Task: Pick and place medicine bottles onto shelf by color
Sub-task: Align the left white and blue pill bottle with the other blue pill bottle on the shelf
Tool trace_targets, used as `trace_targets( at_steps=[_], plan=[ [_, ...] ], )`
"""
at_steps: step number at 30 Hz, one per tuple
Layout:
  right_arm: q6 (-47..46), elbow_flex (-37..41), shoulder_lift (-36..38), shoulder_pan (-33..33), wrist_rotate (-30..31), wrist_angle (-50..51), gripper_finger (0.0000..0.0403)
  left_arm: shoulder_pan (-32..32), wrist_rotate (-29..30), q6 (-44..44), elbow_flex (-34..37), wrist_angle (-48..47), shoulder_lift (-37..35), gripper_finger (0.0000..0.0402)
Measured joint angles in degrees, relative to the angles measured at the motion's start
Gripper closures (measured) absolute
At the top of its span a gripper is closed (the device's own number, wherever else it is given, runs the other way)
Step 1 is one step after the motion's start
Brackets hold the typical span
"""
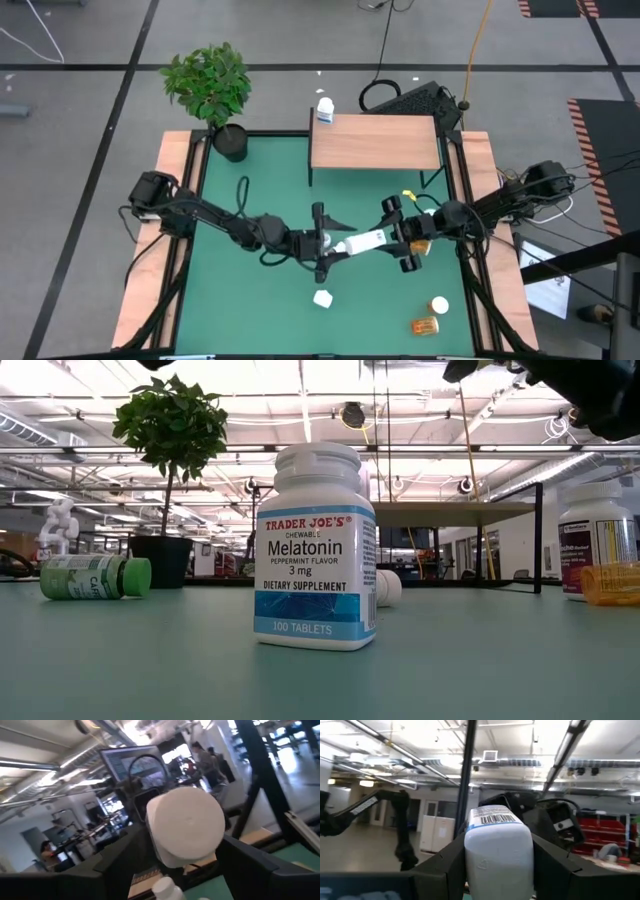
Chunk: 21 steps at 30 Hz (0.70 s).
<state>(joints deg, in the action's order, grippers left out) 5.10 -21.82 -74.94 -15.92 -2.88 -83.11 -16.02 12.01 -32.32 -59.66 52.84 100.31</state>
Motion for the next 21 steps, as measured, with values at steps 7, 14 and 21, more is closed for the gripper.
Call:
trace_targets(
  at_steps=[7,14,21],
  plan=[
    [1.34,-0.02,0.07,-0.72,-0.18,-2.61,0.023,-0.77,-1.9,-2.06,0.0,0.36,0.62,0.0125],
    [1.79,-0.02,0.02,-0.68,-0.03,-2.12,0.023,-1.31,-1.99,-0.64,0.02,4.35,0.62,0.0119],
    [2.91,-0.02,0.02,-0.66,2.13,-0.88,0.023,-1.2,-1.99,1.11,0.02,5.48,0.62,0.0119]
  ],
)
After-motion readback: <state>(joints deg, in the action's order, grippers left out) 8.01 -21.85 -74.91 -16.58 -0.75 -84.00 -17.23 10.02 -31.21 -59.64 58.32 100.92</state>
